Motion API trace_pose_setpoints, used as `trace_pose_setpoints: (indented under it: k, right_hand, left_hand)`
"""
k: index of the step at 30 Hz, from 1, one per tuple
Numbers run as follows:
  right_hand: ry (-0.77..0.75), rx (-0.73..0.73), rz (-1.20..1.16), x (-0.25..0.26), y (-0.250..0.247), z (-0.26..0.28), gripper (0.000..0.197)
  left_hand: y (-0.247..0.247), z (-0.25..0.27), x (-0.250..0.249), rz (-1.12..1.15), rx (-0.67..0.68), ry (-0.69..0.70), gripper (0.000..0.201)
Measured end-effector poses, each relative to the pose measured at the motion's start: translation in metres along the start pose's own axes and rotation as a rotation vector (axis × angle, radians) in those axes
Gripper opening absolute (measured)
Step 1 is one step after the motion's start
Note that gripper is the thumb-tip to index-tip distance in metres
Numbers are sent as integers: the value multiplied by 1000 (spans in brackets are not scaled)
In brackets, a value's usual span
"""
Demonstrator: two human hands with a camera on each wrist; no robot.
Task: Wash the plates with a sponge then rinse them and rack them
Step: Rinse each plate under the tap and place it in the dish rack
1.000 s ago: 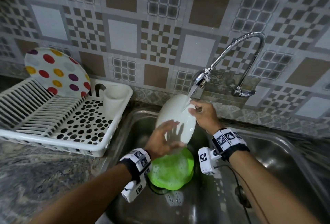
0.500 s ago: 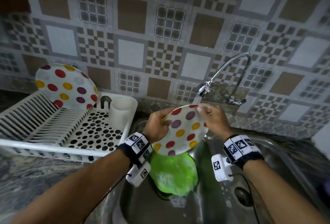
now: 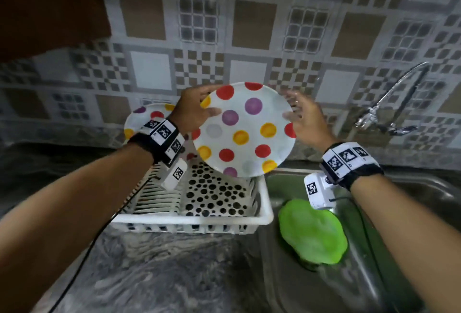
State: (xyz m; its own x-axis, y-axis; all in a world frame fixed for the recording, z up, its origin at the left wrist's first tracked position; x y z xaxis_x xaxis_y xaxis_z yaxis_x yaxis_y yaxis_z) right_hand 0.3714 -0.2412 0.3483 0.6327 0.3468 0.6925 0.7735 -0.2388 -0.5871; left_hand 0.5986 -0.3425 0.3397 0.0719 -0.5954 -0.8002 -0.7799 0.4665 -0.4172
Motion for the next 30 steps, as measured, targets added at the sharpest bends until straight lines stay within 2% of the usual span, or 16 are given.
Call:
trace_pose_setpoints:
  k: [4, 7, 10, 13, 20, 24, 28, 30]
  right_hand:
    - [-2, 99, 9, 15, 80, -36, 57]
    - [-14, 162, 60, 22, 127, -59, 51]
    - [-46, 228, 108, 26, 167, -77, 58]
    - [-84, 256, 163, 29, 196, -89, 54]
    - [-80, 274, 223, 21, 244, -106, 47]
    - [-61, 290, 217, 11, 256, -108, 48]
    - [-68, 291, 256, 3, 258, -111, 58]
    - [-86, 279, 265, 3, 252, -111, 55]
  left_hand:
    - [-70, 27, 41, -64, -57, -87, 49]
    - [-110, 44, 77, -58, -111, -172, 46]
    - [-138, 62, 107, -44, -181, -225, 50]
    - [-152, 76, 134, -17, -204, -277, 43]
    - [-171, 97, 178, 23, -268, -374, 42]
    - [-172, 104, 194, -68, -256, -443, 39]
    - [-171, 103, 188, -204, -219, -493, 28]
    - [-172, 103, 185, -276, -216, -525, 27]
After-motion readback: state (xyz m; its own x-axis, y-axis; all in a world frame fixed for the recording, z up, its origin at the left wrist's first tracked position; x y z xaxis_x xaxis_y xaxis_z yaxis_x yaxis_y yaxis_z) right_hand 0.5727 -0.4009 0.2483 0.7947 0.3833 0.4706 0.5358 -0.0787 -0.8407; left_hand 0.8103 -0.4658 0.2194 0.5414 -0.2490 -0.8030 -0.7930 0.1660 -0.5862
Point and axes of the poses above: each hand's wrist, its own z-axis away from the middle knuckle, its own y-axis out of the palm, x = y × z, the point moved 10 cm from there along -z, towards the middle knuckle, and after that the axes turned 12 degrees about x, right-handed, at the moved point
